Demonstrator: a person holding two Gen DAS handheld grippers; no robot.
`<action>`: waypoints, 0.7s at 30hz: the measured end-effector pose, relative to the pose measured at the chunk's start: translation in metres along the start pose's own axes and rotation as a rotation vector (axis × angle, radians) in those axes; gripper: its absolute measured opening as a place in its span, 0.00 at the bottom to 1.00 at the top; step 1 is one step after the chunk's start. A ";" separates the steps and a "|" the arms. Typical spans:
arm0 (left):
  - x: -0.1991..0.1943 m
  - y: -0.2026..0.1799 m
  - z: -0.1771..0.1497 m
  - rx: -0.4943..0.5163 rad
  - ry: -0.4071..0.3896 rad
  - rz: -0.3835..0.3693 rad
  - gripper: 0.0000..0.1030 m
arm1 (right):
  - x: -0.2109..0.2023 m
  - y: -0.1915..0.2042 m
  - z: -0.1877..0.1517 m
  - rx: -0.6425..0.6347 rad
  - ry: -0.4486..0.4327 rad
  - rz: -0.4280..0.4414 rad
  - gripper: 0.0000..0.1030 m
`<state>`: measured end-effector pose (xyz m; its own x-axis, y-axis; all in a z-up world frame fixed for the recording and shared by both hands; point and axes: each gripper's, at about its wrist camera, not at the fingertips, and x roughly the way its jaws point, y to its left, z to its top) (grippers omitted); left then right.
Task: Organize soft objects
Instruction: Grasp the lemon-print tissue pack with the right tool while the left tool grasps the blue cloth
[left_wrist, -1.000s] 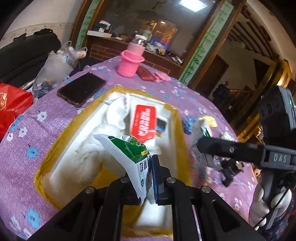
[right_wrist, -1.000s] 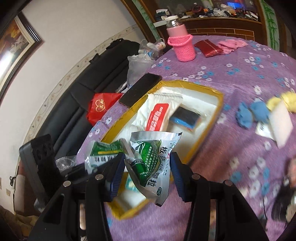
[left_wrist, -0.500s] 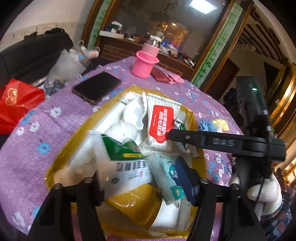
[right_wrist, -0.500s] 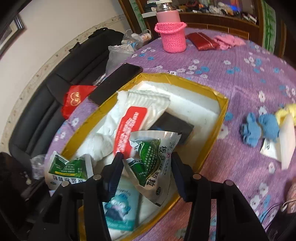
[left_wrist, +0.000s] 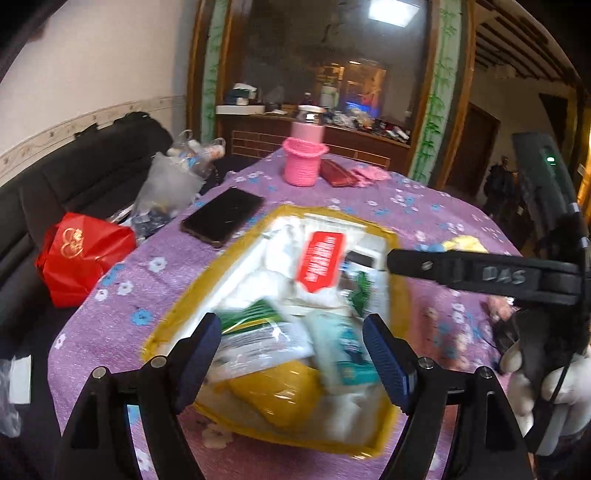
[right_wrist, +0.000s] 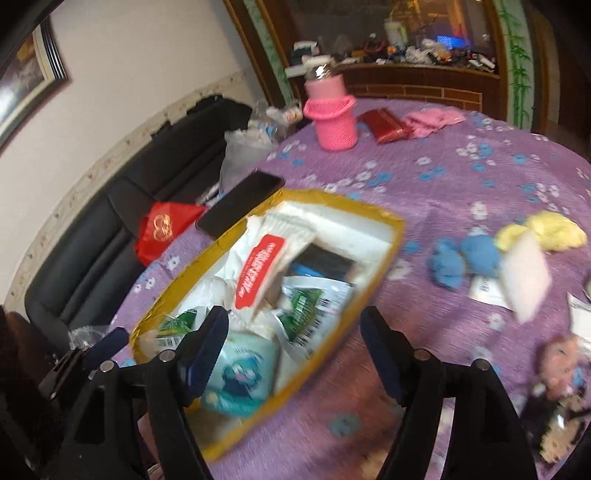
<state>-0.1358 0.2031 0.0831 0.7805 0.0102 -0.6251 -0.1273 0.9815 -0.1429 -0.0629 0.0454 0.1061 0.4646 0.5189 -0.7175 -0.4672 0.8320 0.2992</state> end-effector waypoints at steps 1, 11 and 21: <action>-0.002 -0.005 -0.001 0.007 0.003 -0.015 0.80 | -0.011 -0.007 -0.004 0.010 -0.015 -0.002 0.71; -0.010 -0.076 -0.011 0.099 0.082 -0.260 0.81 | -0.137 -0.127 -0.066 0.194 -0.149 -0.127 0.78; 0.013 -0.147 -0.016 0.140 0.239 -0.449 0.80 | -0.202 -0.253 -0.113 0.429 -0.208 -0.278 0.78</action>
<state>-0.1171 0.0563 0.0840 0.5757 -0.4453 -0.6858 0.2836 0.8954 -0.3433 -0.1238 -0.2921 0.1039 0.6859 0.2594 -0.6799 0.0226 0.9262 0.3762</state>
